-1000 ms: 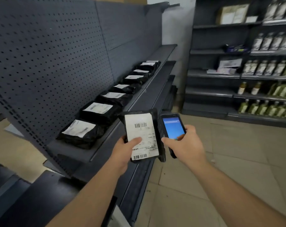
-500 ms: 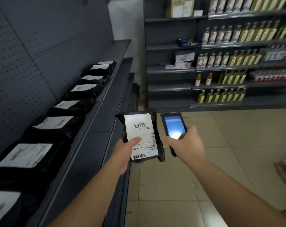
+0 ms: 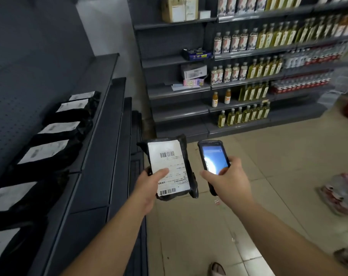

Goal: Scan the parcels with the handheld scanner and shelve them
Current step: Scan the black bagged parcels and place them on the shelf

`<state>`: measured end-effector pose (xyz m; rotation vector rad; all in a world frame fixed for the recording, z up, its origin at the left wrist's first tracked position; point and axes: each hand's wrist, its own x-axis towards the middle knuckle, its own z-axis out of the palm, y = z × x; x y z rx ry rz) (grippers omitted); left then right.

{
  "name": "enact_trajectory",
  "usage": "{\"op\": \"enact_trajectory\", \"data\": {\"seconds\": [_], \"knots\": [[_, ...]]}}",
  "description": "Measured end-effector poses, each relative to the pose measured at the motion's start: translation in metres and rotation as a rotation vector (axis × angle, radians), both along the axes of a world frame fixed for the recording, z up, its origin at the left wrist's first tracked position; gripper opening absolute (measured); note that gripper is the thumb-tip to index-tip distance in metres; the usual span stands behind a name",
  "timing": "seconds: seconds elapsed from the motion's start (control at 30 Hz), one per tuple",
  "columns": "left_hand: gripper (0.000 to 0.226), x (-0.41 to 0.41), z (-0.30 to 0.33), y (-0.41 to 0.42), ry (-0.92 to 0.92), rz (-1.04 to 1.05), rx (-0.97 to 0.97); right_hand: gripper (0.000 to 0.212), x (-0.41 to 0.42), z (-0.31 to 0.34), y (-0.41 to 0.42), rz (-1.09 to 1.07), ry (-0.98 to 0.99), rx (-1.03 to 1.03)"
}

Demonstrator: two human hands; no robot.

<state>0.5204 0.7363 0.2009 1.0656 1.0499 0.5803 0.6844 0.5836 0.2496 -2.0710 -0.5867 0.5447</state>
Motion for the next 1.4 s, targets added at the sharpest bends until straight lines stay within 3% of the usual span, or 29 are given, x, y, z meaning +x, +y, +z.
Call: {"op": "enact_trajectory", "data": {"seconds": [0.27,0.5,0.9,1.4], "knots": [[0.029,0.114,0.008,0.103,-0.008,0.103,-0.009,0.077,0.119,0.000,0.119,0.015,0.032,0.036],[0.049,0.177,0.012,0.191,-0.021,0.212,-0.009,0.079,0.198,0.013,0.222,0.107,0.045,0.085],[0.056,0.254,0.004,0.394,-0.020,0.159,0.029,0.098,0.279,0.003,0.425,0.109,0.002,0.088],[0.051,0.351,0.001,0.628,0.018,0.118,0.006,0.092,0.367,-0.009,0.640,0.050,0.027,0.077]]}}
